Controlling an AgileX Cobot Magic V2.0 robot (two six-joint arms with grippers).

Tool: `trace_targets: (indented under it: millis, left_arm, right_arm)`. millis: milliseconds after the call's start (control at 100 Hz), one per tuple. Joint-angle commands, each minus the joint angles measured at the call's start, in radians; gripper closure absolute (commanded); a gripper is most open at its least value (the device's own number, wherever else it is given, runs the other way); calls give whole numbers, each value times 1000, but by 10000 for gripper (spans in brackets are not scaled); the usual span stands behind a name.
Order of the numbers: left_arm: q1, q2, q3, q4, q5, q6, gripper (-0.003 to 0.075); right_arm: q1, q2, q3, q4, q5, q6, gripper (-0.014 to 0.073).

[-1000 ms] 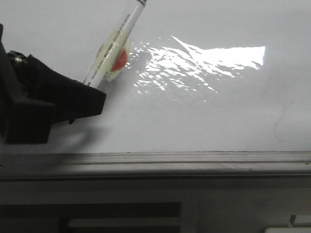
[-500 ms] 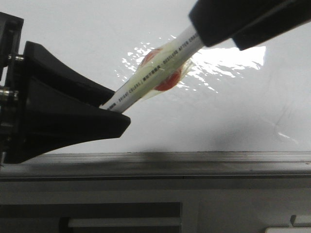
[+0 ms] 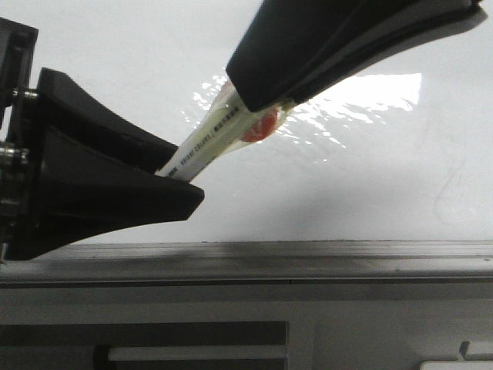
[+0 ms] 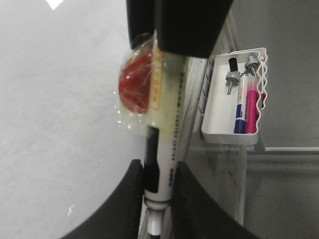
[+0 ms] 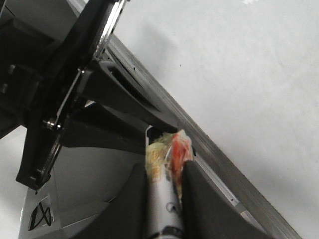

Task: Write number 9 on whiteboard

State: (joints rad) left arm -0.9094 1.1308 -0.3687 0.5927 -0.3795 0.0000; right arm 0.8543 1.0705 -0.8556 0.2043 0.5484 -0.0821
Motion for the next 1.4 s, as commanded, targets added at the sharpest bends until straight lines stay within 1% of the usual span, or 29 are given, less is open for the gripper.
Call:
trace_targets:
  millis: [0, 50, 170, 240, 310, 360, 420, 510, 660, 790, 950, 1050, 1190, 1240, 1280, 1390]
  left_arm:
    - [0, -21, -31, -18, -77, -10, 715]
    - [0, -21, -31, -18, -77, -10, 674]
    - [0, -21, -31, -22, -74, -10, 545]
    - [0, -25, -31, -47, -55, -10, 479]
    - [9, -47, -31, -70, -13, -10, 434]
    - [23, -73, -31, -90, 21, -10, 419]
    - [48, -124, -31, -138, 52, -10, 414]
    - [113, -213, -32, -204, 82, -10, 414]
    - [221, -342, -32, -261, 83, -10, 415]
    - [279, -400, -32, -294, 74, -10, 416]
    - [283, -404, -32, -303, 51, -15, 416]
    - [281, -404, -32, -308, 44, -20, 416]
    - [281, -404, -32, -310, 32, -20, 416]
    - [281, -404, -32, -310, 26, -20, 416]
    - [281, -404, -32, -310, 26, -20, 416]
    - [281, -404, -32, -310, 26, -20, 416]
  right_arm:
    - [-4, -12, -35, -2, -89, -6, 662]
    - [-4, -12, -35, -2, -87, -6, 662]
    - [-4, -12, -35, -2, -85, -6, 662]
    - [-4, -12, -35, -2, -85, -6, 662]
    - [-4, -12, -35, -2, -85, -6, 662]
    - [-11, -14, -37, -2, -85, -6, 662]
    - [-23, -16, -39, -2, -89, -4, 662]
    - [-54, -16, -62, -2, -91, -4, 662]
    - [-118, -16, -109, -2, -93, -4, 662]
    - [-179, -14, -155, -6, -111, -4, 662]
    - [-253, 39, -224, -6, -95, -4, 651]
    - [-274, 100, -281, -6, -68, -4, 651]
    - [-276, 180, -342, -6, -38, -4, 652]
    - [-269, 206, -355, -3, -3, -4, 652]
    - [-261, 222, -363, -3, 51, -4, 652]
    - [-246, 220, -362, -10, 136, -2, 652]
